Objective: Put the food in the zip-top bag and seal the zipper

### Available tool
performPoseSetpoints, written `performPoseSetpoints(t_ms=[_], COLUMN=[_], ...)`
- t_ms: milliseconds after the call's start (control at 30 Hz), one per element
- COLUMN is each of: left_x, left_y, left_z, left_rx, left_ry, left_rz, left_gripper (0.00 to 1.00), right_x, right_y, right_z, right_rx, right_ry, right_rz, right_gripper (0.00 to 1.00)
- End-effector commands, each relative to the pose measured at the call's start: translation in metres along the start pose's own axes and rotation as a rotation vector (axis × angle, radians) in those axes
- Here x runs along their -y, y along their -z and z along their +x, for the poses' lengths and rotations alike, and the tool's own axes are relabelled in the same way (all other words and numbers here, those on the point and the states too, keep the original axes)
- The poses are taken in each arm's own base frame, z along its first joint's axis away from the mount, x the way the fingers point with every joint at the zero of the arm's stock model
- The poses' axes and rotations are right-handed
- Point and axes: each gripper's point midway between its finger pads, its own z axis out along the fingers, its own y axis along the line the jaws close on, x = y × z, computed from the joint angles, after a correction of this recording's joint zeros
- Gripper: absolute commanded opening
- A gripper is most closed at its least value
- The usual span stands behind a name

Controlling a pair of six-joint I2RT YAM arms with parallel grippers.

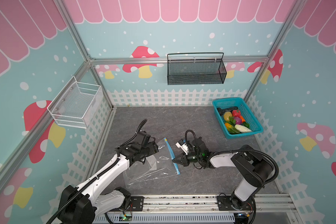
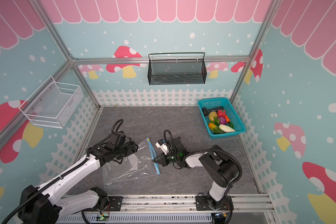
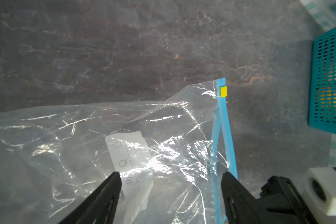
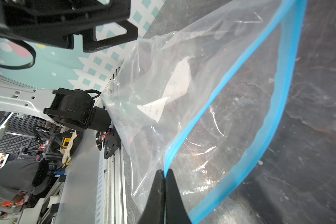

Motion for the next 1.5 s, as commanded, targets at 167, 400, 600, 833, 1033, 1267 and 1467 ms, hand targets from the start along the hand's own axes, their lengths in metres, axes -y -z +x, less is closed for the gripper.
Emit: performPoseSetpoints(t_ms=[167,400,600,833,1033,1267,1467], left_x=[0.063,0.092,0.106,0.102,0.096,0.096,0.095], left_y=[0.014,0.007,0.002,0.0,-0.005,-0.011,-0.015], left_z=[-0.013,0.005,0.018,0.019,0.022,0.028,0.033], left_rx=[0.019,-0.021,-0.049,-0.036,-0.048,-0.07,-0.079], left_ry=[-0.112,-0.227,-0.298,-0.364,-0.389,-0.4,-0.428], left_rz=[0.116,0.138,0.121,0.043,-0.004,-0.013,-0.035], left_gripper=[0.81,0.75,0.7,0.6,0.47,0.42,0.42], right_x=[-0.014,-0.024,-0.02,-0.021,-0.022,-0.026,-0.027], right_y=[0.011,0.01,0.001,-0.005,-0.006,-0.006,-0.007], right_z=[-0.032,-0.042,-0.044,-0.046,-0.05,-0.053,-0.055], right_rx=[0.19,0.263,0.262,0.255,0.262,0.274,0.276], right_ry=[0.219,0.37,0.398,0.399,0.401,0.413,0.405], right_rz=[-0.003,-0.021,-0.022,-0.041,-0.046,-0.058,-0.07], right_gripper=[0.0,0.0,0.0,0.0,0.0,0.0,0.0])
